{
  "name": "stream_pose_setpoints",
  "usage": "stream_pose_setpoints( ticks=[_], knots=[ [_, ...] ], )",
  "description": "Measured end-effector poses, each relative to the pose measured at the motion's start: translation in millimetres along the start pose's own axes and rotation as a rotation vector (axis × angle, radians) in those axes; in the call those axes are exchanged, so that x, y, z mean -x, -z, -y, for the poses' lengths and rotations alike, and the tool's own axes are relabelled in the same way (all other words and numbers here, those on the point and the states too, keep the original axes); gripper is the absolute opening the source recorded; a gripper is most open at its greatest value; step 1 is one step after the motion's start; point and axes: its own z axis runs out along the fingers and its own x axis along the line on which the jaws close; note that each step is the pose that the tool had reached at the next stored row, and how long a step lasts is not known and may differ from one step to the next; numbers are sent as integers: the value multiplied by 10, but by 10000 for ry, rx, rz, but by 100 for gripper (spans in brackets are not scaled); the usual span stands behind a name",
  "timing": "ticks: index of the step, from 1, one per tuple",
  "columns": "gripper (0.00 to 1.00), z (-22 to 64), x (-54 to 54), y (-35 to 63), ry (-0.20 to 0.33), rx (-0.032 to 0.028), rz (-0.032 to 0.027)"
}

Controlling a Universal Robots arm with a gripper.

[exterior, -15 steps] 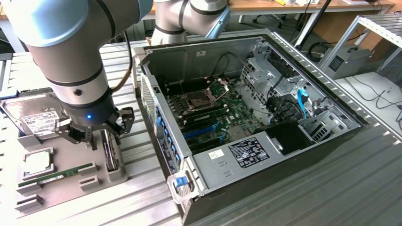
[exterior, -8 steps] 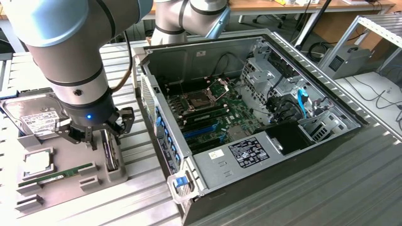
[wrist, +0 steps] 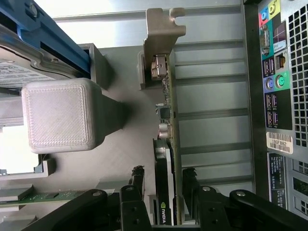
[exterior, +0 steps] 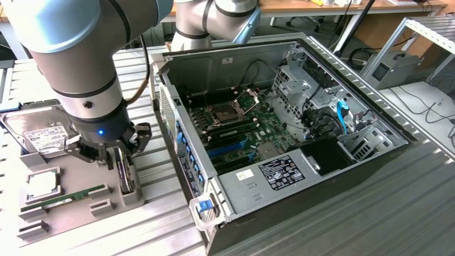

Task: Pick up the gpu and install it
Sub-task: 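Pick up the gpu and move the gpu toward the slot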

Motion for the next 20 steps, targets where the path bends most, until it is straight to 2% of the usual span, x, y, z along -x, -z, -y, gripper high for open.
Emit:
stream_pose_setpoints(
  ticks=[1, 2, 20],
  knots=[
    [44, 0, 0, 0, 0, 0, 0],
    [37, 0, 0, 0, 0, 0, 0],
    [35, 0, 4, 0, 0, 0, 0]
  ],
)
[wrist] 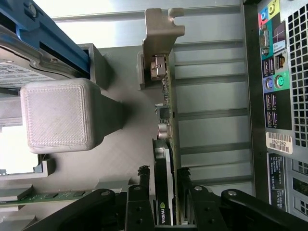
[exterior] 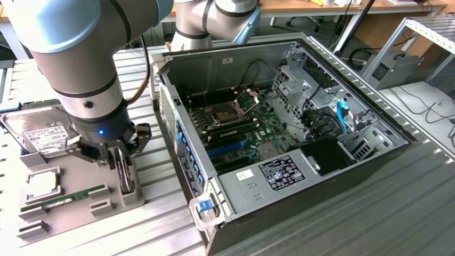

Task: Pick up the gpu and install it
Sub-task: 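Pick up the gpu and move the gpu toward the slot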

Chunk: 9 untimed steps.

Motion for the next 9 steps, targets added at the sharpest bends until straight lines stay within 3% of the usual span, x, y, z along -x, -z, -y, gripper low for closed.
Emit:
stream_pose_setpoints(
  ticks=[3, 9],
  knots=[
    [27, 0, 0, 0, 0, 0, 0],
    [27, 0, 0, 0, 0, 0, 0]
  ],
)
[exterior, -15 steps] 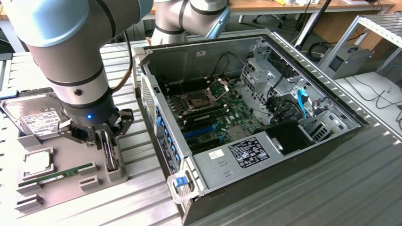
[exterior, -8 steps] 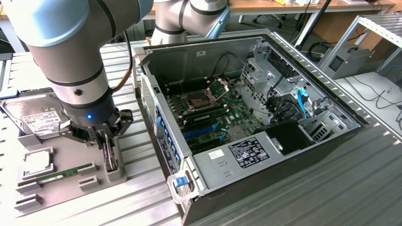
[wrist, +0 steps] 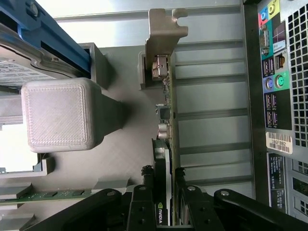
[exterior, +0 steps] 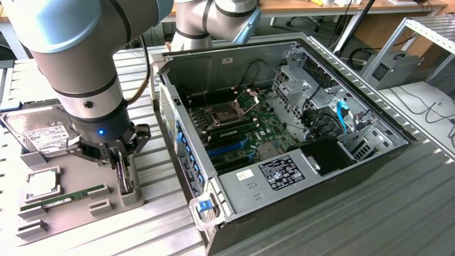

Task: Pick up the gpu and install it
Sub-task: 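Pick up the gpu and move the gpu toward the slot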

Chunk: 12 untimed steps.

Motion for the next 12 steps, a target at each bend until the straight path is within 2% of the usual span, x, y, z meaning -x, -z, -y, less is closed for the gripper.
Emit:
stream_pose_setpoints(
  ticks=[2, 9, 12],
  knots=[
    [27, 0, 3, 0, 204, 5, -8],
    [27, 0, 3, 0, 262, 6, -12],
    [27, 0, 3, 0, 506, 12, -22]
  ],
)
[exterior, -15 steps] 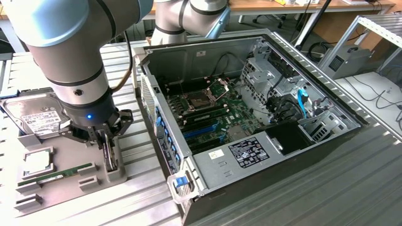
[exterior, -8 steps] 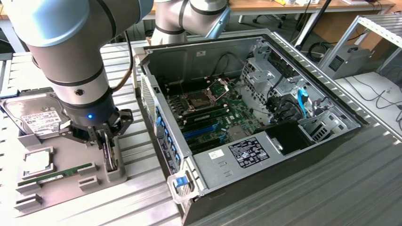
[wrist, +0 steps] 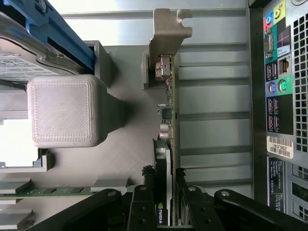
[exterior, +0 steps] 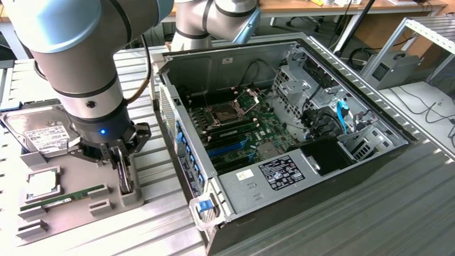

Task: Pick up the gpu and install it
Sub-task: 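Pick up the gpu and move the gpu toward the slot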

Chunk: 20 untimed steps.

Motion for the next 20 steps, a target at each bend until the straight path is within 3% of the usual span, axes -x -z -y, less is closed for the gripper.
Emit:
stream_pose_setpoints(
  ticks=[7, 11, 15, 20],
  knots=[
    [27, 0, 0, 3, 42, 3, -1],
    [27, -2, 1, 53, 41, 1, -2],
    [27, -6, 3, 132, 42, 2, -2],
    [27, -14, 8, 314, 42, 1, -2]
  ],
)
